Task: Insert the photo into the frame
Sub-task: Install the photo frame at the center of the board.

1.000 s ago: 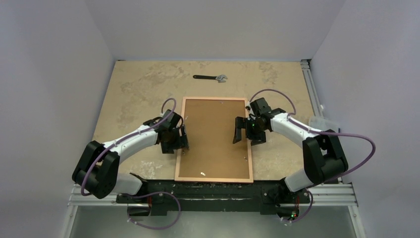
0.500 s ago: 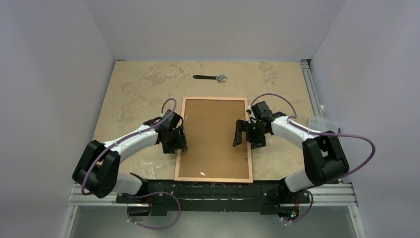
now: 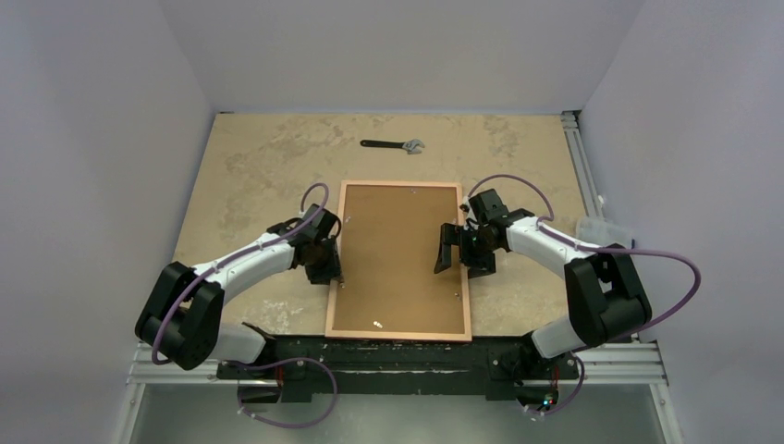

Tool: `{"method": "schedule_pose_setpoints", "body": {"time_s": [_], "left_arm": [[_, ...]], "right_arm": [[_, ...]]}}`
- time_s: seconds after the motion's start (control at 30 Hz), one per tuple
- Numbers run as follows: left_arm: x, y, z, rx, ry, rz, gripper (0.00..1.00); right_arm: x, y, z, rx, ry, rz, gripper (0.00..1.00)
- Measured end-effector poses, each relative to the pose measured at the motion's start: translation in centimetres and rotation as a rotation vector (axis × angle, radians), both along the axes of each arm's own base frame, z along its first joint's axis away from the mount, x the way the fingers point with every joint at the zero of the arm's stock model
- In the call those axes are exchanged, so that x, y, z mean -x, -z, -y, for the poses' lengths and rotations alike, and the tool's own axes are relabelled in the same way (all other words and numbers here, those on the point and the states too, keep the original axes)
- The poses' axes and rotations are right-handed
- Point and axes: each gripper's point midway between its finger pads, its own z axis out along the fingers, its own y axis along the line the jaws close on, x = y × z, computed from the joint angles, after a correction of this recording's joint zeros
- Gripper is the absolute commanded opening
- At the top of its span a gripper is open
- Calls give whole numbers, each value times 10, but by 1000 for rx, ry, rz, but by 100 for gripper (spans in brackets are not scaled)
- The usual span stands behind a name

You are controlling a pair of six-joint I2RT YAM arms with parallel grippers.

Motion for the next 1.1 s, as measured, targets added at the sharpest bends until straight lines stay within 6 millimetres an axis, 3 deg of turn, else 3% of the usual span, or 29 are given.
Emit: {"method": "schedule_pose_setpoints", "body": {"time_s": [0.17,0.53,0.6,0.73,0.8,0.9,1.1], "left_arm": [[0,0,0,0,0,0,0],[0,-1,0,0,0,2,0],[0,-1,-1,-2,-1,3,12],[0,-2,-2,-6,-3,9,54],[-1,-3,-2,-8,0,16,65],[-3,-9,-1,3,-3,38,67],[-8,-26,-3,21,-12,111,62]], "right_arm": [[0,0,0,0,0,0,97],[0,0,1,19,-3,6,96],[1,1,0,54,-18,20,96],[4,-1,1,150,-56,56,96],[3,-9,0,190,-72,92,96],[-4,-26,-5,217,-86,163,96],[-13,-52,-27,245,-133,282,91]]}}
